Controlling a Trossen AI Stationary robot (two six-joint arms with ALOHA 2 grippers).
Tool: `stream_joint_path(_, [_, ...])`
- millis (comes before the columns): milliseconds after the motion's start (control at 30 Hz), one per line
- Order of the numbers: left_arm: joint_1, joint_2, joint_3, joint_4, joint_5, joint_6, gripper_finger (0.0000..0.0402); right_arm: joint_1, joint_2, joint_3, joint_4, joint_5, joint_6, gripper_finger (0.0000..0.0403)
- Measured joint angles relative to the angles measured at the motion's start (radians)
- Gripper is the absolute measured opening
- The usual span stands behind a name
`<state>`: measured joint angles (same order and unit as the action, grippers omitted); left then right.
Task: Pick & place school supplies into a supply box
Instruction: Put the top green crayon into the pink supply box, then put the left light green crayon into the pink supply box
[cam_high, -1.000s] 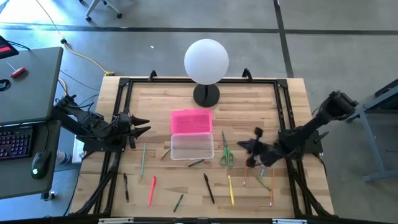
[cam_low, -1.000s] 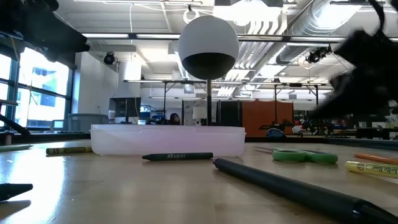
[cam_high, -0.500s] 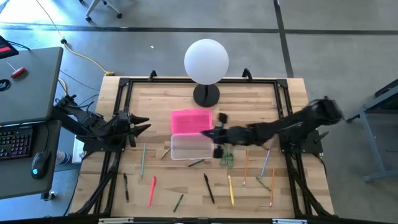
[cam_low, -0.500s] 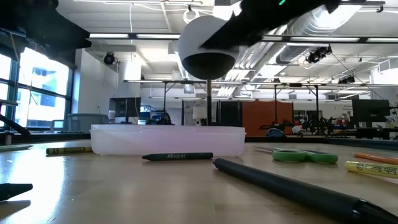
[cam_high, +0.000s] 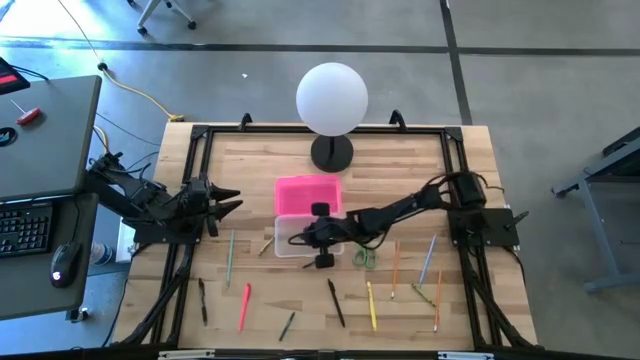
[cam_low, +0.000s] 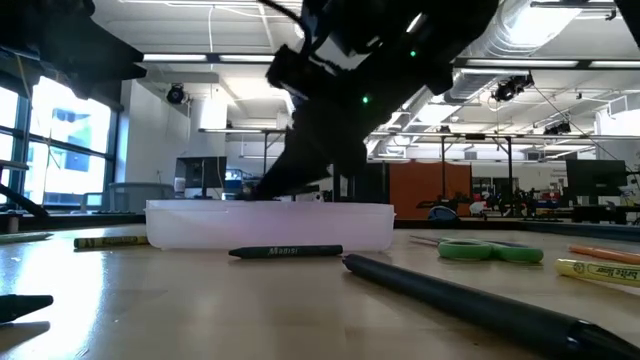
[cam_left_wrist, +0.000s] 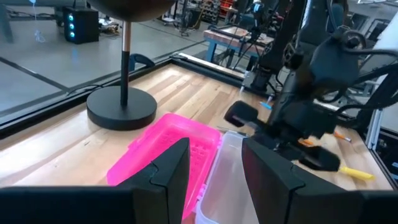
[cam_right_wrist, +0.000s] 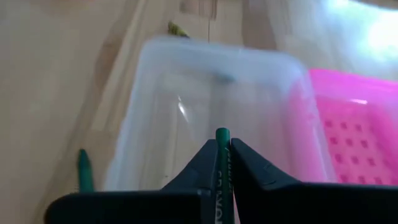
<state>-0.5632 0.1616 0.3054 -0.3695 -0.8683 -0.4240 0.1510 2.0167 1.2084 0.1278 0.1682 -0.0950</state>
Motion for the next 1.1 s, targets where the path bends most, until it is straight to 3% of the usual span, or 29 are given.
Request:
stream_joint_path(400, [0.0, 0.0, 0.0, -0.013, 0.013, -0.013, 0.0179, -0.023, -0.029, 0.001, 0.002, 0.114, -0.068, 0.0088])
stream_joint_path(633, [0.0, 0.022, 0.0, -0.162, 0.16, -0.225, 0.0179, -0.02, -0.096, 0.001, -0.027, 0.141, -0.066, 0.0094])
stream_joint_path(867, [0.0, 0.193, 0.0, -0.235, 0.235, -0.386, 0.0179, -0.034, -0.11, 0.001, -0.032, 0.167, -0.07, 0.0095])
stream_joint_path(1100, [0.0, 0.489, 0.0, -0.103, 0.276, -0.474, 0.0179, -0.056, -0.11, 0.001, -0.034, 0.164, -0.062, 0.0095])
